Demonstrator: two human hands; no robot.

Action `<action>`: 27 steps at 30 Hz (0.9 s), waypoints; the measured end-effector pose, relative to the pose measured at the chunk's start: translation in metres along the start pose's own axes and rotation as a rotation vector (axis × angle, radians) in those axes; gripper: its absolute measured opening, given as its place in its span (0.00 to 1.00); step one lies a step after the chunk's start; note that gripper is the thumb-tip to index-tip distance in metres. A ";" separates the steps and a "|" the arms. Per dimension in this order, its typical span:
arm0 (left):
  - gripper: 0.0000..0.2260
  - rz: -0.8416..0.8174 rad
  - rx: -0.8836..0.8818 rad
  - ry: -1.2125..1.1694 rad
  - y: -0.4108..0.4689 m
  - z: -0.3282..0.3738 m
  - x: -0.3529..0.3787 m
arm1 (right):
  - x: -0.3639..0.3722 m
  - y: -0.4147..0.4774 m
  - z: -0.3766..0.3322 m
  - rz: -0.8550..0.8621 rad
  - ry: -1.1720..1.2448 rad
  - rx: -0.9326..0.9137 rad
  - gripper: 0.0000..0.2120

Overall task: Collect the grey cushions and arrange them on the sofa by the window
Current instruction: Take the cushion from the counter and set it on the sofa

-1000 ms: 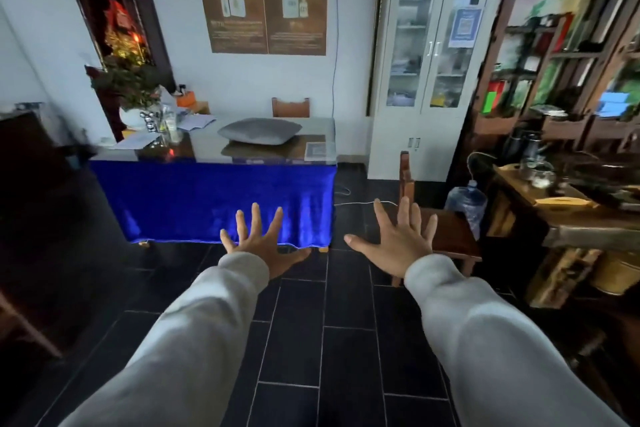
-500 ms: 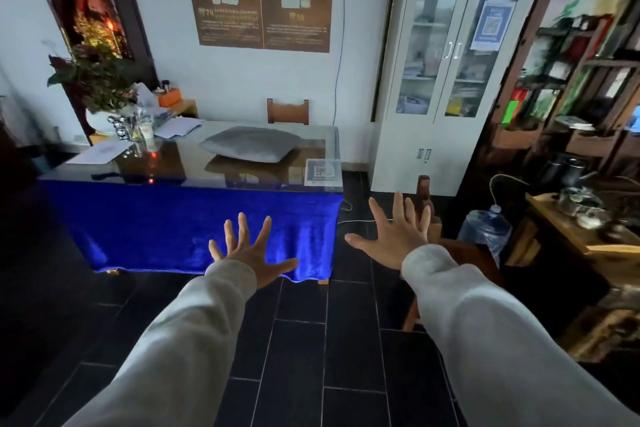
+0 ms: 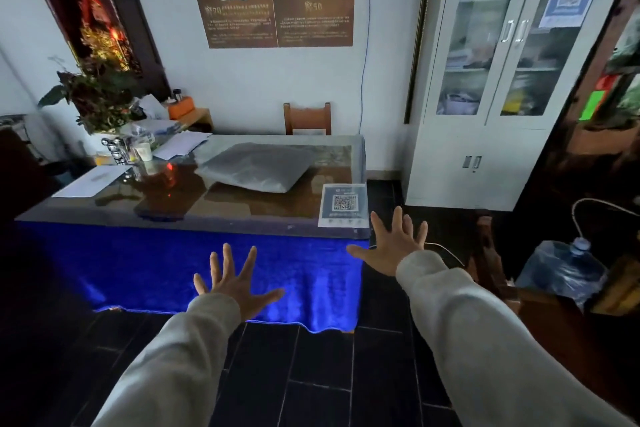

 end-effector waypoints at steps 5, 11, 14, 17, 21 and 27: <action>0.51 -0.006 -0.055 -0.027 0.091 0.003 -0.026 | -0.010 0.128 -0.023 -0.066 0.043 -0.034 0.51; 0.50 -0.041 -0.123 -0.019 0.189 -0.025 -0.045 | 0.041 0.236 -0.073 -0.190 0.059 -0.034 0.51; 0.49 -0.073 -0.128 -0.014 0.244 -0.041 -0.046 | 0.069 0.281 -0.101 -0.259 0.035 -0.035 0.51; 0.49 -0.068 -0.129 -0.010 0.310 -0.062 -0.052 | 0.088 0.329 -0.127 -0.299 0.046 -0.008 0.51; 0.48 -0.072 -0.143 -0.080 0.411 -0.101 -0.069 | 0.115 0.403 -0.158 -0.330 0.129 0.078 0.51; 0.48 -0.135 -0.138 -0.043 0.557 -0.151 -0.084 | 0.153 0.508 -0.200 -0.376 0.280 0.225 0.52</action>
Point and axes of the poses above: each hand's wrist, its own y-axis towards the middle knuckle, its own x-axis out of the palm, z = x × y, the point moved 9 cm from there along y, towards the middle knuckle, and after that the axes turned 15 degrees about y, right-handed, at the moved point
